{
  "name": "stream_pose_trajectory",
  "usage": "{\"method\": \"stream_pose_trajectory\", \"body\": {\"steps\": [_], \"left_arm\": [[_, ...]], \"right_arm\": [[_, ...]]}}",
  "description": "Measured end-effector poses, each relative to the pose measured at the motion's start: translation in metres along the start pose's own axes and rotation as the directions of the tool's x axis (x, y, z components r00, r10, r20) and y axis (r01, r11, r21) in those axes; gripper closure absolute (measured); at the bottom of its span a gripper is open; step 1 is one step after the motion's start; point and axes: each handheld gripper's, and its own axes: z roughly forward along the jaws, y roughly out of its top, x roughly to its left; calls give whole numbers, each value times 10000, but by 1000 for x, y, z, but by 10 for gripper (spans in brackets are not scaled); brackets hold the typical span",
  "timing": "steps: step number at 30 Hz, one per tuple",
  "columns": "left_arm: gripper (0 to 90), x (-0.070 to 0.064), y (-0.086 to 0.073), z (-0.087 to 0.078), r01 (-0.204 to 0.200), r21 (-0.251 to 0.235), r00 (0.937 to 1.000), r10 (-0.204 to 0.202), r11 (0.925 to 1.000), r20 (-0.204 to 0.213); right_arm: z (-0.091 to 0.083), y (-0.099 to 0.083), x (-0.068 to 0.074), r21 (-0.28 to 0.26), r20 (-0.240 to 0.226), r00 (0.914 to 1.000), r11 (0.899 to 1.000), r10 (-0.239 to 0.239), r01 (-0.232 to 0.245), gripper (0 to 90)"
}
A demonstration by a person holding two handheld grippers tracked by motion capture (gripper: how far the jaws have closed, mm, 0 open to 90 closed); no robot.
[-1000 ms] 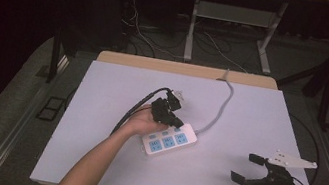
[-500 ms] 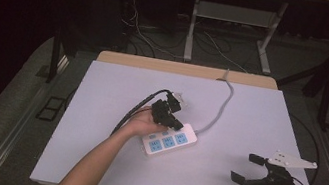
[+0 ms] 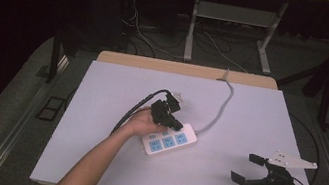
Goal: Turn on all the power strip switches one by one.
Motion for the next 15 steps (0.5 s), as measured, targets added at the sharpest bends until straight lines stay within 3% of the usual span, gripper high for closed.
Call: {"method": "stream_pose_trajectory", "body": {"steps": [8,15], "left_arm": [[900,2,-1,1,181,-50,9997,-180,9998,175],[900,0,-1,1,-33,38,10000,33,10000,12]], "right_arm": [[0,0,1,-8,-8,10000,10000,-16,16,10],[1,0,1,13,7,10000,10000,-11,11,9]]}}
